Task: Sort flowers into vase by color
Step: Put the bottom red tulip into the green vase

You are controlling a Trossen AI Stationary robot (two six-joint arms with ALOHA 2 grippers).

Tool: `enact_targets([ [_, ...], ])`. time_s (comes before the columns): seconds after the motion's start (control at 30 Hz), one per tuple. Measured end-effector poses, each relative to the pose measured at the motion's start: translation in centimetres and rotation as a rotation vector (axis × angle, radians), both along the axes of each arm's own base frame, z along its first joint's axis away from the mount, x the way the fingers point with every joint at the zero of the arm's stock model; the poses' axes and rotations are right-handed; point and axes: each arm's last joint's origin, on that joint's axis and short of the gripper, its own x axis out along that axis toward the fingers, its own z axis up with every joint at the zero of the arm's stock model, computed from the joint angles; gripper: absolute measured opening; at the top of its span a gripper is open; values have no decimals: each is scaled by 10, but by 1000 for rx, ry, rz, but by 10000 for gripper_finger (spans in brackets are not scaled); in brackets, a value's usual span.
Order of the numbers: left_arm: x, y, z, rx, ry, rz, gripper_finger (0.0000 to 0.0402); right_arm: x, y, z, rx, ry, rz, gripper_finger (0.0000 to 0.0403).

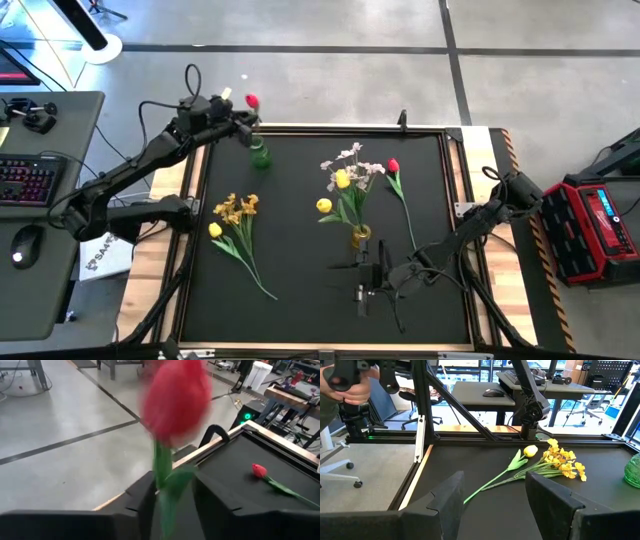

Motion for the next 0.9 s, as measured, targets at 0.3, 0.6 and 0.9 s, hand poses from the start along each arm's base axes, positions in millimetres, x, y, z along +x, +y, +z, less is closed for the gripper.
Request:
enact_targets([
  [0.3,-9,-8,0,-27,40,29,169,0,0,0,0,0,0,199],
  [0.6,-35,-39,19,58,31,107,166,0,0,0,0,1,0,199],
  [0.9,-39,-76,27,81,-12,-1,166,3,-4,0,0,1,-14,199],
])
